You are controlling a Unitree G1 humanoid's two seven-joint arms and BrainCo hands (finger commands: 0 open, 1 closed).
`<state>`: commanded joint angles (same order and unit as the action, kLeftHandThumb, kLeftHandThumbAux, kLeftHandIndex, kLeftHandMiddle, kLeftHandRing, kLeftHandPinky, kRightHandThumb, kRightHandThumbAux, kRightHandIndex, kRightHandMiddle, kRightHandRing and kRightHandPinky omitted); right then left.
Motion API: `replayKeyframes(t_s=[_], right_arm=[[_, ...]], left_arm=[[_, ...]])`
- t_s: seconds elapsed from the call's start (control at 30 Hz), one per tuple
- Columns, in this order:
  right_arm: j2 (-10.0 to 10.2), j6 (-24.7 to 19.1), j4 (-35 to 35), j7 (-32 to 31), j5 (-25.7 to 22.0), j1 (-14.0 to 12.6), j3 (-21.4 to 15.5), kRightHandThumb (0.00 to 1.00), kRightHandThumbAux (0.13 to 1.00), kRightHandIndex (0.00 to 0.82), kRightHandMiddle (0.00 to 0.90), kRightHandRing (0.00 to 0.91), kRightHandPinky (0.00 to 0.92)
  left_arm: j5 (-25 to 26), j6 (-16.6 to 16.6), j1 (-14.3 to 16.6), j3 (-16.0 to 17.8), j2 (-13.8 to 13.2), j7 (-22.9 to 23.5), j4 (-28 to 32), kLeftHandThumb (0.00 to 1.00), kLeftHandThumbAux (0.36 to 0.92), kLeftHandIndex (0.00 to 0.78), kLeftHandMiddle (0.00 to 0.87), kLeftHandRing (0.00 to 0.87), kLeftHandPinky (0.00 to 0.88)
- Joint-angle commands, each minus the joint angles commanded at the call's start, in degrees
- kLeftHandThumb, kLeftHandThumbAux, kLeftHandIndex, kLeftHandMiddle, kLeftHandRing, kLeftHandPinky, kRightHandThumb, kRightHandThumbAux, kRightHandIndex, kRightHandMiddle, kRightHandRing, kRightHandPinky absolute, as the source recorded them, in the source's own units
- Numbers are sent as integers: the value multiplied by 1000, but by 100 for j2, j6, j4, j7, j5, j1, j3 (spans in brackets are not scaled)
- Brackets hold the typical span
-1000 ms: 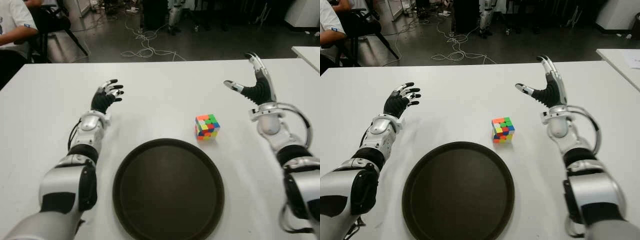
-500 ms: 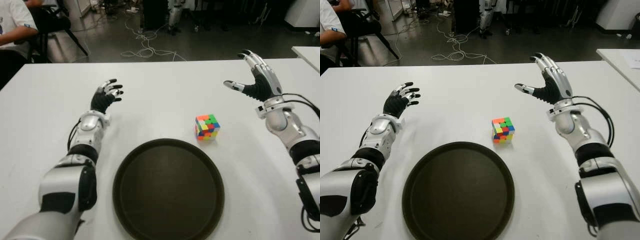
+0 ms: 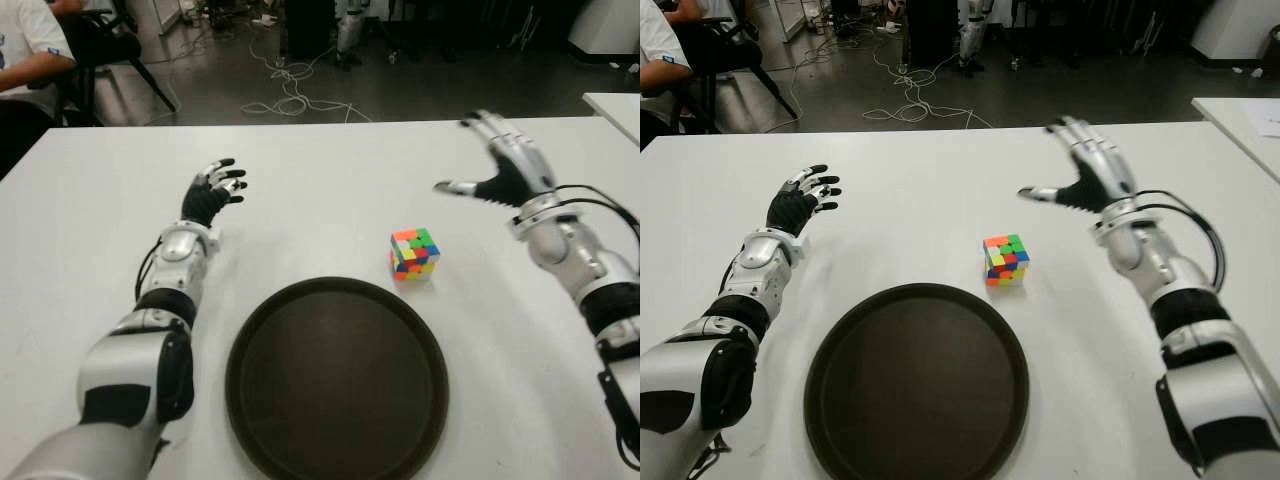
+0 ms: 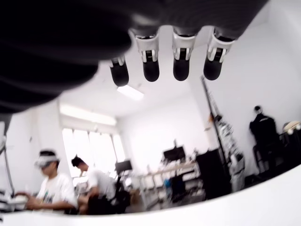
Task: Pick up the Rubik's Cube and put it in the plate
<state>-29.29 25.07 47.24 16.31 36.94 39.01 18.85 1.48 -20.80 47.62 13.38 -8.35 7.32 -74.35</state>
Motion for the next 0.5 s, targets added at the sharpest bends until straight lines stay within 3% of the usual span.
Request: replayKeyframes(t_s=[0.5], right_arm=[[-46, -705, -979, -763, 83, -341, -20, 0, 464, 0, 0, 0, 27]], left_arm=[[-71, -23, -23, -58, -10, -56, -8, 460, 705, 215, 302, 285, 303]])
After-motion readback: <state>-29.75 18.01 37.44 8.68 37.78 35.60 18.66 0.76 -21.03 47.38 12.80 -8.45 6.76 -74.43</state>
